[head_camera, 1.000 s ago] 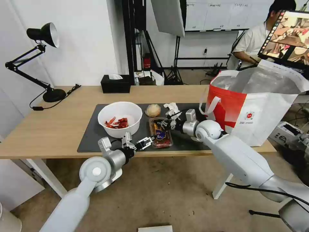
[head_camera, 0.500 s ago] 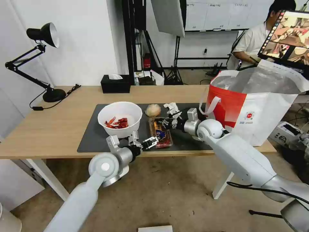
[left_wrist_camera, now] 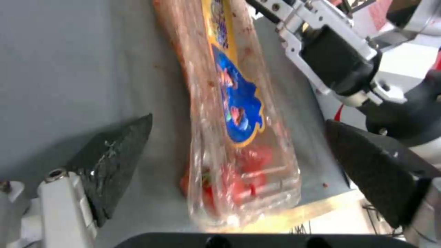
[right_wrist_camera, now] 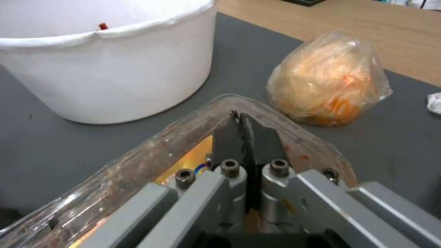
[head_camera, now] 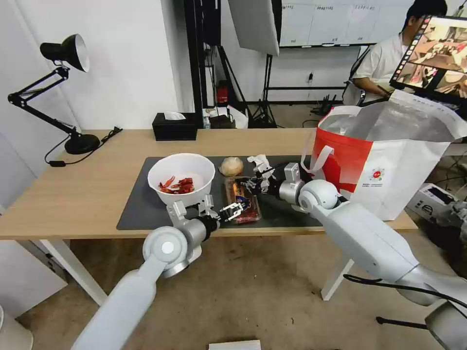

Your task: Pick up the trash from the table and place it into the takeout bag.

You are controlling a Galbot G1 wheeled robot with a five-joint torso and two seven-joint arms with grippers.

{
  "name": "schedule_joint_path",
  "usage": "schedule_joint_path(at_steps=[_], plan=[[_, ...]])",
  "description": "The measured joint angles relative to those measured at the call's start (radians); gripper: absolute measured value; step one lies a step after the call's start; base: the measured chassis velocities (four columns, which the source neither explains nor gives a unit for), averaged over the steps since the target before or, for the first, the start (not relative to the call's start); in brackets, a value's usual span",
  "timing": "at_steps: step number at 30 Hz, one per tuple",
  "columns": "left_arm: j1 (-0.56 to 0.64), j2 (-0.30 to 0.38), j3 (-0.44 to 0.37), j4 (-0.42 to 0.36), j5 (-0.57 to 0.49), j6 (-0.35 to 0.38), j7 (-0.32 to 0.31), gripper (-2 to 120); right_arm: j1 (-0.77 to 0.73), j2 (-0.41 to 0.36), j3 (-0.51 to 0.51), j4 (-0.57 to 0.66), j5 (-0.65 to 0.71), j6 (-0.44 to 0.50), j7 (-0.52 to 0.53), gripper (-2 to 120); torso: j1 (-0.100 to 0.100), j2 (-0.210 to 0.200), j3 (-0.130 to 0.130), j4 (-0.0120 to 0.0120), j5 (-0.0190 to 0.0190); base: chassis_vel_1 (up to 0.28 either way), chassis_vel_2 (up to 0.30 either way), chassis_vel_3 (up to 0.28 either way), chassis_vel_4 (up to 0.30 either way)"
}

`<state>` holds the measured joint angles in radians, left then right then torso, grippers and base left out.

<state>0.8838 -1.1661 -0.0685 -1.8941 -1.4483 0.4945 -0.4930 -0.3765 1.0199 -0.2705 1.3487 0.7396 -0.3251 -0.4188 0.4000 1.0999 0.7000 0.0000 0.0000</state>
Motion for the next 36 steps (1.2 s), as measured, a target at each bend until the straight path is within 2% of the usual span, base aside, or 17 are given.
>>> schedule_joint_path(at_steps=[3,5,6,9,11,12,14,18,19,22,23,26,27,30,36], plan=[[-0.011,-0.006,0.003,0.003,-0.005,-0.014,-0.018,98,-0.003,0.000,0.003,0.003,0.000,-0.001,0.004,0,0.000,0.000,0.000,-0.0001,0.0000,0.000,0.000,0.000,0.000],[-0.013,-0.006,0.007,0.004,-0.005,-0.024,-0.029,89,-0.006,-0.002,0.003,0.009,0.002,-0.001,0.007,0,0.000,0.000,0.000,0.0000,0.0000,0.000,0.000,0.000,0.000],[-0.013,-0.006,0.007,0.004,-0.005,-0.024,-0.029,89,-0.006,-0.002,0.003,0.009,0.002,-0.001,0.007,0,0.000,0.000,0.000,0.0000,0.0000,0.000,0.000,0.000,0.000],[-0.006,-0.004,0.008,0.004,-0.005,-0.029,-0.034,74,-0.009,-0.006,0.005,0.013,0.003,-0.002,0.009,0,0.000,0.000,0.000,0.0000,0.0000,0.000,0.000,0.000,0.000],[-0.003,-0.004,0.008,0.004,-0.005,-0.029,-0.034,71,-0.009,-0.007,0.005,0.013,0.003,-0.003,0.009,0,0.000,0.000,0.000,0.0000,0.0000,0.000,0.000,0.000,0.000],[-0.001,-0.003,0.007,0.004,-0.004,-0.030,-0.035,64,-0.009,-0.007,0.006,0.014,0.003,-0.003,0.010,0,0.000,0.000,0.000,0.0000,0.0000,0.000,0.000,0.000,0.000],[0.000,-0.003,0.007,0.003,-0.004,-0.030,-0.036,63,-0.009,-0.007,0.006,0.014,0.003,-0.003,0.011,0,0.000,0.000,0.000,0.0000,0.0000,0.000,0.000,0.000,0.000],[0.003,0.000,0.003,0.002,-0.003,-0.037,-0.038,41,-0.011,-0.006,0.006,0.016,0.004,-0.006,0.016,0,0.000,0.000,0.000,0.0000,0.0000,0.000,0.000,0.000,0.000],[0.003,0.000,0.003,0.002,-0.003,-0.037,-0.038,41,-0.011,-0.006,0.006,0.016,0.004,-0.006,0.016,0,0.000,0.000,0.000,0.0000,0.0000,0.000,0.000,0.000,0.000],[0.004,0.016,0.007,0.001,-0.003,-0.038,-0.038,28,-0.011,-0.006,0.005,0.018,0.006,-0.006,0.017,0,0.000,0.000,0.000,0.0000,0.0000,0.000,0.000,0.000,0.000],[0.004,0.016,0.007,0.001,-0.003,-0.038,-0.038,28,-0.011,-0.006,0.005,0.018,0.006,-0.006,0.017,0,0.000,0.000,0.000,0.0000,0.0000,0.000,0.000,0.000,0.000],[0.005,0.032,0.010,-0.001,-0.004,-0.039,-0.037,13,-0.013,-0.006,0.004,0.021,0.008,-0.007,0.020,0,0.000,0.000,0.000,0.0000,0.0000,0.000,0.000,0.000,0.000],[0.005,0.032,0.010,-0.001,-0.004,-0.039,-0.037,13,-0.013,-0.006,0.004,0.021,0.008,-0.007,0.020,0,0.000,0.000,0.000,0.0000,0.0000,0.000,0.000,0.000,0.000],[0.004,0.036,0.005,-0.005,-0.006,-0.041,-0.034,0,-0.016,-0.006,0.004,0.024,0.010,-0.007,0.021,0,0.000,0.000,0.000,0.0000,0.0000,0.000,0.000,0.000,0.000],[-0.001,0.036,0.000,-0.011,-0.011,-0.041,-0.030,0,-0.019,-0.009,0.009,0.033,0.029,-0.008,0.024,0,0.000,0.000,0.000,0.0000,-0.0001,0.000,0.000,0.000,0.000]])
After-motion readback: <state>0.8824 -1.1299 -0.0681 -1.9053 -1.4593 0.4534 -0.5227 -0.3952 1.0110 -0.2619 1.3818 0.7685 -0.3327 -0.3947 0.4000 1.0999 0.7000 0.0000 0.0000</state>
